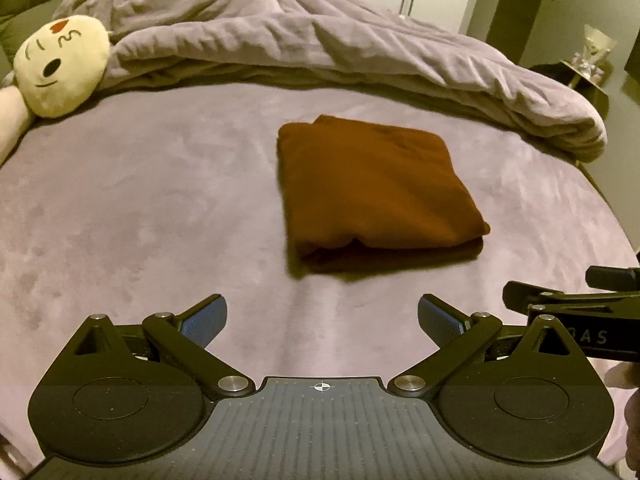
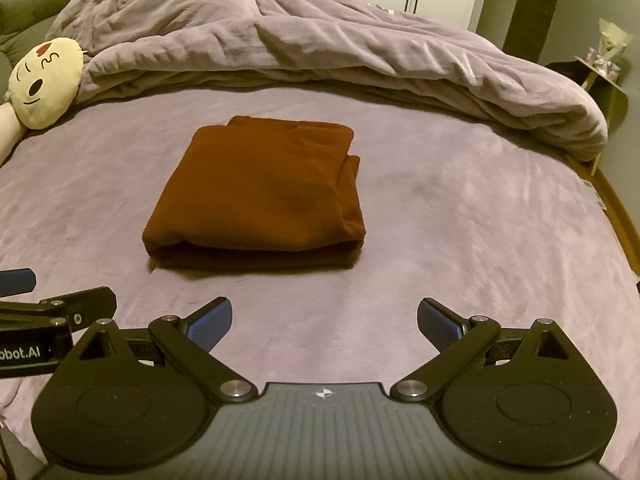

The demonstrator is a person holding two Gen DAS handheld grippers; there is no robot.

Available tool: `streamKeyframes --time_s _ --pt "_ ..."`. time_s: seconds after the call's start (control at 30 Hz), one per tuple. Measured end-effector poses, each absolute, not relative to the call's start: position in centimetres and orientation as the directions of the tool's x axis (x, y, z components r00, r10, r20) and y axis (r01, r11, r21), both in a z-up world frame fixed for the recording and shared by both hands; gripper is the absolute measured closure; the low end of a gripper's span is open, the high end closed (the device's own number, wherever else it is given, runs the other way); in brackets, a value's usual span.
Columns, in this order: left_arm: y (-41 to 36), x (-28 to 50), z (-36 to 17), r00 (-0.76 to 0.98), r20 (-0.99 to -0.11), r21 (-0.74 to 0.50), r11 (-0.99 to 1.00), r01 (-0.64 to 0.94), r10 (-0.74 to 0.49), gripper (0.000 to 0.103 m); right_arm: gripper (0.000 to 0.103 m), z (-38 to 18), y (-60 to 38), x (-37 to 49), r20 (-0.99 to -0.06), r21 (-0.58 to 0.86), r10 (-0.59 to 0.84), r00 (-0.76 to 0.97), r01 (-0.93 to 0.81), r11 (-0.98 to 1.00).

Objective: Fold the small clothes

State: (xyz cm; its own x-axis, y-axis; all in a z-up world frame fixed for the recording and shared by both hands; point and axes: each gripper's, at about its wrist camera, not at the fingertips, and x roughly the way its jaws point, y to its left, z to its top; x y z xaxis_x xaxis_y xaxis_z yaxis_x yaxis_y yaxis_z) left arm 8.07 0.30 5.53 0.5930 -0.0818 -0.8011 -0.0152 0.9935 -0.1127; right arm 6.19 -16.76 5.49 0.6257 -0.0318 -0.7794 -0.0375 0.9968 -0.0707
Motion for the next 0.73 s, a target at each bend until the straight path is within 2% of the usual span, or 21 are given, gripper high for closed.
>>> streamKeyframes --time_s 0.73 --pt "0.07 7.62 5.57 0.593 -0.805 -0.048 0.999 -0.02 -0.026 0.0 0.004 6.12 -16.82 5.33 -0.763 -0.072 -0.036 0.645 -0.029 0.997"
